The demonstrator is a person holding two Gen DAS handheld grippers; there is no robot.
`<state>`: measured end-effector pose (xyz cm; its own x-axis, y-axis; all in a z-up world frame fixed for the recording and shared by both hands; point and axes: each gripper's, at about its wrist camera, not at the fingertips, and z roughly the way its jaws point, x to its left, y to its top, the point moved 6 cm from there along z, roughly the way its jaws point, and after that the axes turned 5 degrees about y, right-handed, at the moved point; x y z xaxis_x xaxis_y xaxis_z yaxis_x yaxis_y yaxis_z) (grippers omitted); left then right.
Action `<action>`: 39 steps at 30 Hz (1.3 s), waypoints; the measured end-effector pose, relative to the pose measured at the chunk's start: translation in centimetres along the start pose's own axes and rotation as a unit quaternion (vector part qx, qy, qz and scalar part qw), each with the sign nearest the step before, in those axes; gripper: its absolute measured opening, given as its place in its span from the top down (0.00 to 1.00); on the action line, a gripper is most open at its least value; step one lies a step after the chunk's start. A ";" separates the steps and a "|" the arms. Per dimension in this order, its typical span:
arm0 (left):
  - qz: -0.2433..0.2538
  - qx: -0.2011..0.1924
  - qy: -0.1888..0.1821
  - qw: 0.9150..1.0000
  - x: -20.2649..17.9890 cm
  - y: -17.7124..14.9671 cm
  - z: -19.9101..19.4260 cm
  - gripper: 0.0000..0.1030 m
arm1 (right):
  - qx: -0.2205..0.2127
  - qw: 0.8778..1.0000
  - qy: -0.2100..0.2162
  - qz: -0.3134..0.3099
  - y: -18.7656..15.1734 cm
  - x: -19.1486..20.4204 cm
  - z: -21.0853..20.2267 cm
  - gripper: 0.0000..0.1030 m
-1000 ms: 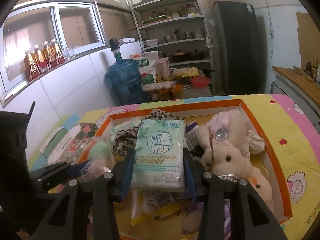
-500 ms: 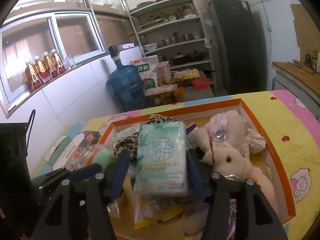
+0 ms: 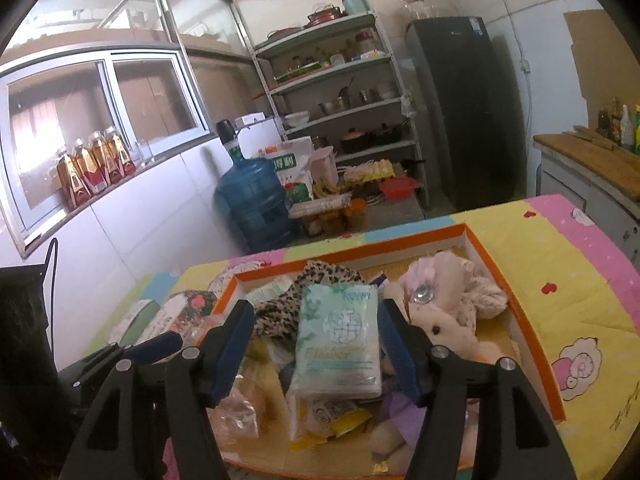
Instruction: Organize soft objects
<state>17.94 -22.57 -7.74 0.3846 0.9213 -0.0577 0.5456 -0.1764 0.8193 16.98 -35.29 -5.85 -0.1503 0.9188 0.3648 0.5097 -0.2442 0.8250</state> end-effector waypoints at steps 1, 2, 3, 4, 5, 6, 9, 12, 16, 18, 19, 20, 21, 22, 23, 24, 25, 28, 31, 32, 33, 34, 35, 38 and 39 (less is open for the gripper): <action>-0.001 -0.003 0.003 1.000 0.1 0.0 -0.3 0.28 | -0.001 1.000 -0.001 -0.002 0.1 0.3 -0.2 0.38; -0.003 -0.006 0.008 1.000 0.4 0.0 -0.8 0.28 | -0.002 1.000 -0.001 -0.004 0.1 0.7 -0.4 0.38; -0.005 -0.008 0.010 1.000 0.7 0.0 -1.2 0.28 | -0.002 1.000 0.000 -0.006 0.0 1.1 -0.5 0.38; -0.007 -0.011 0.014 1.000 1.0 0.0 -1.5 0.28 | 0.000 1.000 0.002 -0.007 0.0 1.5 -0.6 0.38; -0.010 -0.013 0.018 1.000 1.3 0.0 -1.9 0.28 | 0.000 1.000 0.007 -0.007 0.0 2.0 -0.8 0.38; -0.013 -0.016 0.022 1.000 1.6 -0.1 -2.4 0.28 | -0.002 1.000 0.009 -0.008 -0.1 2.4 -1.0 0.38; -0.021 -0.026 0.037 0.999 2.8 -0.2 -3.7 0.28 | -0.009 1.000 0.011 -0.013 -0.3 3.8 -1.6 0.38; -0.025 -0.038 0.058 0.997 4.0 -0.5 -5.3 0.28 | -0.013 1.000 0.005 -0.014 -0.6 4.8 -2.1 0.38; -0.035 -0.048 0.074 0.995 5.7 -0.9 -7.2 0.28 | -0.016 1.000 0.003 -0.009 -1.2 6.0 -2.8 0.38; -0.041 -0.052 0.079 0.995 6.4 -1.2 -8.2 0.28 | -0.016 1.000 0.001 -0.011 -1.5 6.7 -3.2 0.38; -0.044 -0.054 0.080 0.994 6.7 -1.3 -8.6 0.28 | -0.016 1.000 -0.001 -0.013 -1.7 7.2 -3.4 0.38; -0.045 -0.055 0.082 0.994 6.9 -1.5 -8.9 0.28 | -0.017 1.000 -0.002 -0.016 -1.9 7.5 -3.6 0.38; -0.047 -0.056 0.082 0.994 7.2 -1.7 -9.3 0.28 | -0.018 1.000 -0.005 -0.019 -2.0 7.9 -3.8 0.38; -0.048 -0.057 0.082 0.994 7.4 -1.8 -9.7 0.28 | -0.019 1.000 -0.008 -0.020 -2.2 8.2 -4.0 0.38; -0.049 -0.058 0.083 0.994 7.7 -2.0 -10.0 0.28 | -0.020 0.999 -0.011 -0.023 -2.4 8.5 -4.2 0.38; -0.051 -0.060 0.082 0.994 7.8 -2.2 -10.4 0.28 | -0.022 0.999 -0.015 -0.026 -2.5 8.9 -4.5 0.38; -0.052 -0.061 0.082 0.993 8.0 -2.3 -10.7 0.28 | -0.024 0.999 -0.018 -0.030 -2.7 9.3 -4.8 0.38; -0.054 -0.070 0.087 0.992 8.3 -2.7 -11.7 0.28 | -0.033 0.998 -0.026 -0.036 -3.1 10.0 -5.7 0.38; -0.052 -0.086 0.106 0.989 8.5 -3.0 -13.2 0.28 | -0.048 0.997 -0.041 -0.045 -3.5 10.9 -6.9 0.38; -0.052 -0.092 0.110 0.988 8.6 -3.1 -13.8 0.28 | -0.050 0.997 -0.045 -0.048 -3.5 11.2 -7.2 0.38; -0.053 -0.098 0.114 0.987 8.5 -3.3 -14.5 0.28 | -0.054 0.996 -0.051 -0.053 -3.8 11.6 -7.6 0.38; -0.053 -0.101 0.115 0.987 8.5 -3.4 -15.0 0.28 | -0.056 0.995 -0.056 -0.057 -4.0 11.9 -7.9 0.38; -0.051 -0.103 0.116 0.987 8.4 -3.6 -15.5 0.28 | -0.059 0.995 -0.060 -0.059 -4.3 12.3 -8.1 0.38; -0.045 -0.105 0.119 0.986 8.2 -4.1 -16.8 0.28 | -0.064 0.994 -0.067 -0.064 -5.6 13.6 -9.1 0.38; -0.043 -0.103 0.126 0.986 8.1 -4.3 -17.2 0.28 | -0.063 0.994 -0.068 -0.065 -5.9 13.9 -9.2 0.38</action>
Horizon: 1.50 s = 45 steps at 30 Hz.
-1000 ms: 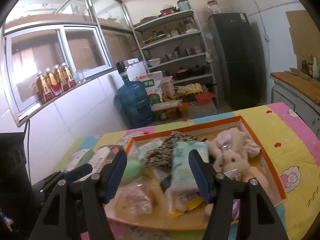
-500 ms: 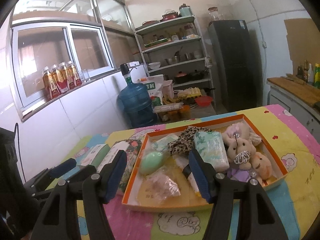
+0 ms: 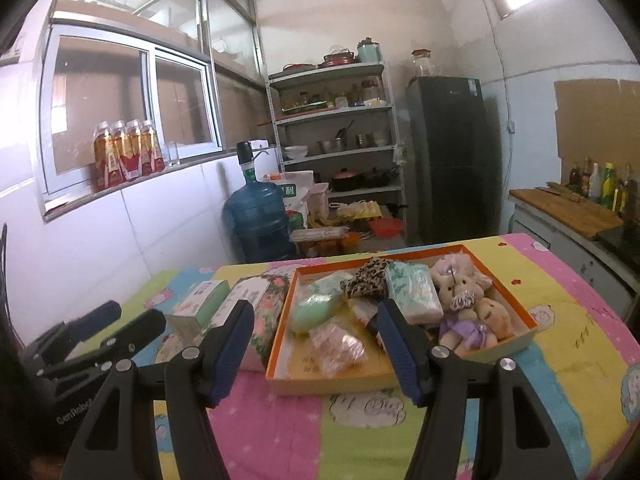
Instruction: Organize soft objects
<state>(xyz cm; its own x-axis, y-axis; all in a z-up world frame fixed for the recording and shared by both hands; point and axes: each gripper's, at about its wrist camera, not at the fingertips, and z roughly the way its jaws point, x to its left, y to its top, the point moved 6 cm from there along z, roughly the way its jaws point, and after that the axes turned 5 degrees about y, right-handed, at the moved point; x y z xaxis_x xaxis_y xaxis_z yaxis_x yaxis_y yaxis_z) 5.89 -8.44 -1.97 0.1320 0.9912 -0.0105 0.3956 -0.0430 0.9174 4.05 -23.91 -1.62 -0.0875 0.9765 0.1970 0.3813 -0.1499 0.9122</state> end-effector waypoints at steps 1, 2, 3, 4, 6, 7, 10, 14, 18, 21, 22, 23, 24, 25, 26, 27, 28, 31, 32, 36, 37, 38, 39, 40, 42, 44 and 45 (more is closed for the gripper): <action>0.003 0.002 0.004 1.000 0.0 -0.1 -0.3 0.28 | 0.001 1.000 -0.002 -0.001 -0.4 0.5 -0.3 0.38; 0.006 0.003 0.006 1.000 0.0 -0.1 -0.6 0.28 | 0.001 1.000 -0.004 -0.001 -0.6 0.8 -0.5 0.38; 0.007 0.004 0.008 1.000 0.0 -0.2 -1.0 0.28 | 0.002 1.000 -0.006 -0.001 -0.8 0.9 -0.8 0.38; 0.008 0.002 0.010 1.000 0.2 -0.2 -1.3 0.28 | 0.002 1.000 -0.009 0.001 -1.0 1.1 -1.0 0.38; 0.011 -0.002 0.016 1.000 0.4 -0.4 -2.2 0.28 | -0.004 1.000 -0.009 0.014 -1.2 1.4 -1.7 0.38; 0.012 -0.002 0.020 1.000 0.5 -0.5 -2.5 0.28 | -0.009 1.000 -0.009 0.020 -1.2 1.6 -2.1 0.38; 0.012 -0.002 0.019 1.000 0.8 -0.7 -3.2 0.28 | -0.021 0.999 -0.027 0.016 -1.3 2.1 -2.9 0.38; 0.001 0.001 0.031 1.000 1.8 -0.9 -3.5 0.28 | -0.016 0.999 -0.047 0.005 -1.5 2.9 -3.2 0.38; -0.014 0.003 0.044 0.999 2.9 -0.9 -3.6 0.28 | -0.013 0.999 -0.046 -0.011 -1.8 3.7 -3.2 0.38; -0.020 0.007 0.048 0.999 3.4 -0.9 -3.6 0.28 | -0.011 0.999 -0.046 -0.022 -1.9 4.2 -3.2 0.38; -0.021 0.007 0.051 0.998 3.4 -0.9 -3.5 0.28 | -0.011 0.999 -0.044 -0.022 -1.9 4.3 -3.1 0.38; -0.020 0.007 0.052 0.998 3.5 -0.9 -3.5 0.28 | -0.010 0.999 -0.043 -0.021 -1.9 4.4 -3.1 0.38; -0.020 0.007 0.054 0.998 3.5 -0.9 -3.4 0.28 | -0.010 0.999 -0.042 -0.019 -2.0 4.4 -3.0 0.38; -0.020 0.006 0.056 0.998 3.5 -0.9 -3.4 0.28 | -0.008 0.999 -0.041 -0.018 -2.1 4.3 -2.9 0.38; -0.020 0.006 0.058 0.998 3.6 -0.9 -3.4 0.28 | -0.007 0.999 -0.040 -0.016 -2.2 4.2 -2.8 0.38; -0.020 0.006 0.059 0.998 3.6 -0.8 -3.3 0.28 | -0.005 0.999 -0.039 -0.014 -2.2 4.2 -2.7 0.38; -0.020 0.006 0.060 0.998 3.6 -0.9 -3.3 0.28 | -0.004 0.999 -0.037 -0.013 -2.3 4.1 -2.7 0.38; -0.022 0.007 0.063 0.998 3.7 -0.9 -3.2 0.28 | -0.003 0.999 -0.037 -0.013 -2.3 4.0 -2.6 0.38; -0.023 0.007 0.064 0.998 3.7 -0.9 -3.2 0.28 | -0.003 0.999 -0.037 -0.014 -2.3 4.0 -2.5 0.38; -0.023 0.009 0.064 0.998 3.7 -0.9 -3.0 0.28 | 0.000 0.999 -0.034 -0.014 -2.5 3.9 -2.3 0.38; -0.023 0.010 0.063 0.998 3.7 -0.9 -3.0 0.28 | 0.001 0.999 -0.032 -0.013 -2.6 3.9 -2.2 0.38; -0.023 0.010 0.062 0.998 3.7 -0.9 -3.0 0.28 | 0.002 0.999 -0.031 -0.012 -2.6 3.9 -2.2 0.38; -0.023 0.011 0.062 0.998 3.7 -0.9 -3.0 0.28 | 0.002 1.000 -0.029 -0.010 -2.7 3.8 -2.1 0.38; -0.023 0.011 0.062 0.998 3.7 -1.0 -2.9 0.28 | 0.003 1.000 -0.028 -0.010 -2.7 3.8 -2.1 0.38; -0.023 0.010 0.062 0.998 3.7 -0.9 -2.9 0.28 | 0.003 1.000 -0.026 -0.011 -2.7 3.9 -2.0 0.38; -0.023 0.010 0.062 0.998 3.7 -0.9 -2.9 0.28 | 0.004 1.000 -0.025 -0.013 -2.7 3.9 -2.0 0.38; -0.023 0.010 0.062 0.998 3.7 -0.9 -2.9 0.28 | 0.004 1.000 -0.024 -0.014 -2.7 4.0 -2.0 0.38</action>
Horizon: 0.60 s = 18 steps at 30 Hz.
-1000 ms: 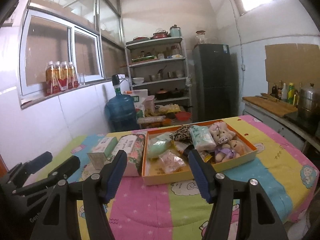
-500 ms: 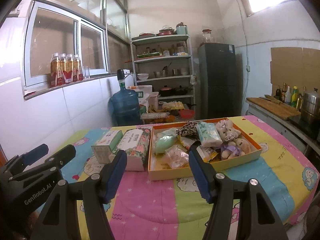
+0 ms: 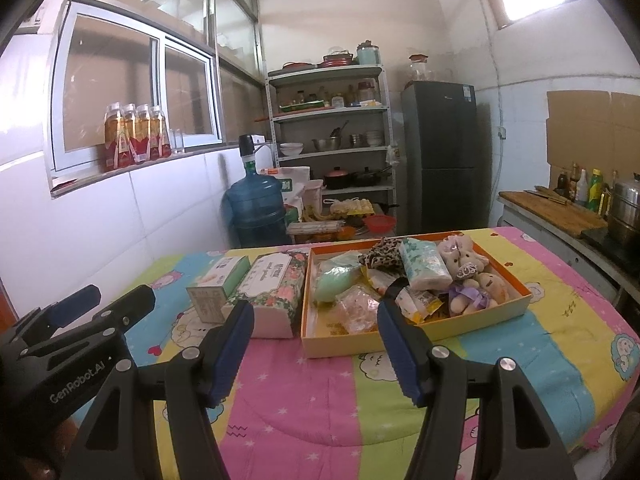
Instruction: Organize soft objects
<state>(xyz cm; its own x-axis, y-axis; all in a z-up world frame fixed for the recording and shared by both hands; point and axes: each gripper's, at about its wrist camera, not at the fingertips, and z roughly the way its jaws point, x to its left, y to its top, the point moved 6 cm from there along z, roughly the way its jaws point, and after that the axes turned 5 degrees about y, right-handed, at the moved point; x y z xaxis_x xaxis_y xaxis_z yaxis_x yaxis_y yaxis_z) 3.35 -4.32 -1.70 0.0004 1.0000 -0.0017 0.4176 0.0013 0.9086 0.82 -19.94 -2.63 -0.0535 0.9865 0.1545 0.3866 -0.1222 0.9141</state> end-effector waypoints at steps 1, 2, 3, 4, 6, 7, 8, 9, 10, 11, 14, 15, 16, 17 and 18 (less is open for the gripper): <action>0.000 0.000 0.000 1.000 0.0 0.0 0.0 0.28 | 0.000 1.000 0.000 0.000 0.0 0.0 0.0 0.38; 0.000 0.000 0.000 1.000 0.0 0.0 0.0 0.28 | 0.000 1.000 0.000 0.000 0.0 0.0 0.0 0.38; 0.000 0.000 0.000 1.000 0.0 0.0 0.0 0.28 | 0.000 1.000 0.000 0.001 0.0 0.0 0.0 0.38; 0.000 0.000 0.000 1.000 0.0 0.0 0.0 0.28 | 0.000 1.000 0.001 0.001 0.0 0.0 0.0 0.38; 0.000 0.001 0.002 1.000 0.0 0.0 0.0 0.28 | 0.000 1.000 0.000 0.000 0.0 0.1 0.0 0.38; 0.000 0.000 0.002 1.000 0.0 0.0 0.0 0.28 | 0.000 1.000 0.000 0.000 0.0 0.0 0.0 0.38; 0.000 0.001 0.001 1.000 0.0 0.0 0.1 0.28 | 0.000 1.000 0.000 0.000 0.0 0.0 0.0 0.38; 0.000 0.001 0.001 1.000 0.0 0.0 0.0 0.28 | 0.000 1.000 0.001 0.000 0.0 0.0 0.0 0.38; 0.000 0.001 0.001 1.000 0.0 0.0 0.0 0.28 | 0.000 1.000 0.000 0.000 0.0 0.0 0.0 0.38; 0.000 0.001 0.001 1.000 0.0 0.0 0.0 0.28 | 0.000 1.000 0.000 0.000 0.0 0.0 0.0 0.38; 0.000 0.001 0.001 1.000 0.0 0.0 0.0 0.28 | -0.001 1.000 0.001 0.001 0.0 0.0 0.0 0.38; 0.000 0.001 0.001 1.000 0.0 0.0 0.0 0.28 | 0.000 1.000 0.000 0.000 0.0 0.0 0.0 0.38; 0.000 0.001 0.000 1.000 0.0 0.0 0.0 0.28 | 0.000 1.000 0.000 0.000 0.0 0.0 0.0 0.38; 0.000 0.001 0.000 1.000 0.1 0.0 0.1 0.28 | 0.001 1.000 0.001 0.001 0.0 0.0 0.0 0.38; 0.000 0.001 0.000 1.000 0.0 0.0 0.0 0.28 | 0.001 1.000 0.001 0.001 -0.1 0.1 0.0 0.38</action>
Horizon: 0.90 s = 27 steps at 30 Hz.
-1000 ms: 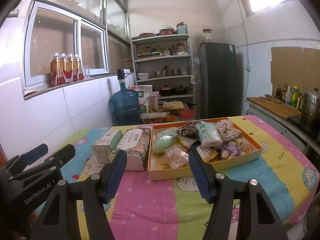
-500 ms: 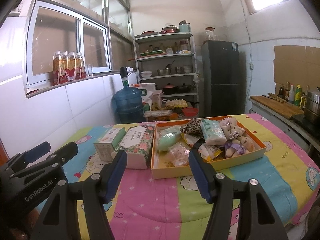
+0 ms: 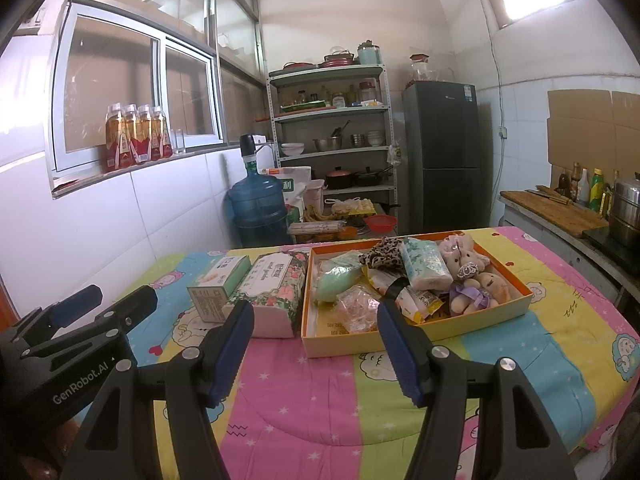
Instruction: Organize soft objects
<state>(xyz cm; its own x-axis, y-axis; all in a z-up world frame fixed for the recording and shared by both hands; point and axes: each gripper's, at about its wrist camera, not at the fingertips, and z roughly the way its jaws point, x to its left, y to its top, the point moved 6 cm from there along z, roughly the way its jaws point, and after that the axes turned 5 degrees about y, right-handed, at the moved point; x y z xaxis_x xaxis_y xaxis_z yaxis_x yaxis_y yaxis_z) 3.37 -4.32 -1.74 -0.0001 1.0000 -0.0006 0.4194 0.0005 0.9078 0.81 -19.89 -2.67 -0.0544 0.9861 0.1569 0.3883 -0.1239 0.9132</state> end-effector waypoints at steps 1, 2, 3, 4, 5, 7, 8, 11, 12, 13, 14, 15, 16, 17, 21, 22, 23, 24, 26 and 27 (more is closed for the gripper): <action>0.000 0.000 0.000 1.000 0.0 0.0 0.0 0.28 | 0.000 1.000 0.000 0.000 0.0 0.0 0.0 0.38; 0.000 0.000 0.001 1.000 0.0 0.0 0.0 0.28 | 0.000 1.000 0.000 0.000 0.0 0.0 0.0 0.38; 0.000 0.001 0.000 1.000 0.0 0.0 0.0 0.28 | 0.000 1.000 0.000 -0.001 0.0 0.1 0.0 0.38; 0.000 0.001 0.000 1.000 0.0 -0.1 0.0 0.28 | 0.000 1.000 0.000 -0.002 0.0 0.2 0.0 0.38; 0.000 0.001 0.000 1.000 0.0 -0.1 0.0 0.28 | 0.001 1.000 0.000 -0.003 -0.1 0.3 0.0 0.38; 0.001 0.001 0.001 1.000 0.0 -0.1 0.0 0.28 | 0.002 1.000 0.002 -0.003 -0.1 0.4 0.1 0.38; 0.001 0.001 0.001 1.000 0.0 -0.1 0.1 0.28 | 0.002 1.000 0.003 -0.003 -0.1 0.4 0.1 0.38; 0.001 0.001 0.001 1.000 0.0 -0.1 0.1 0.28 | 0.002 1.000 0.003 -0.003 -0.1 0.5 0.1 0.38; 0.001 0.001 0.000 1.000 0.0 -0.1 0.1 0.28 | 0.003 1.000 0.003 -0.003 -0.1 0.5 0.2 0.38; 0.001 0.002 0.000 1.000 0.0 -0.2 0.1 0.28 | 0.003 1.000 0.003 -0.003 -0.1 0.5 0.2 0.38; 0.001 0.002 -0.001 1.000 0.0 -0.2 0.1 0.28 | 0.003 1.000 0.004 -0.003 -0.1 0.5 0.2 0.38; 0.002 0.003 -0.001 1.000 0.0 -0.3 0.2 0.28 | 0.004 1.000 0.004 -0.004 0.0 0.6 0.3 0.38; 0.002 0.004 -0.001 1.000 -0.1 -0.3 0.3 0.28 | 0.004 1.000 0.004 -0.004 0.0 0.6 0.3 0.38; 0.001 0.004 0.000 1.000 0.0 -0.3 0.3 0.28 | 0.005 1.000 0.005 -0.004 0.0 0.6 0.4 0.38; 0.001 0.004 0.000 1.000 0.0 -0.3 0.4 0.28 | 0.006 1.000 0.006 -0.006 0.1 0.7 0.6 0.38; 0.001 0.004 0.000 1.000 0.0 -0.4 0.4 0.28 | 0.006 1.000 0.006 -0.006 0.1 0.7 0.6 0.38; 0.001 0.004 0.000 1.000 0.0 -0.5 0.5 0.28 | 0.006 1.000 0.007 -0.006 0.1 0.7 0.6 0.38; 0.001 0.004 0.000 1.000 0.0 -0.4 0.4 0.28 | 0.007 1.000 0.007 -0.006 0.1 0.7 0.6 0.38; 0.001 0.004 0.000 1.000 0.0 -0.4 0.4 0.28 | 0.008 1.000 0.007 -0.007 0.1 0.8 0.7 0.38; 0.001 0.005 0.000 1.000 0.0 -0.4 0.4 0.28 | 0.008 1.000 0.008 -0.007 0.1 0.8 0.7 0.38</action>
<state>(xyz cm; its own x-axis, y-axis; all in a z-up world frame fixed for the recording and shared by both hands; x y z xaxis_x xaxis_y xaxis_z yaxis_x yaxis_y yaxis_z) 3.61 -4.33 -2.28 0.0009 1.0000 0.0019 0.4276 -0.0021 0.9040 1.48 -19.05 -2.75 -0.0745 0.9858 0.1504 0.4025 -0.1082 0.9090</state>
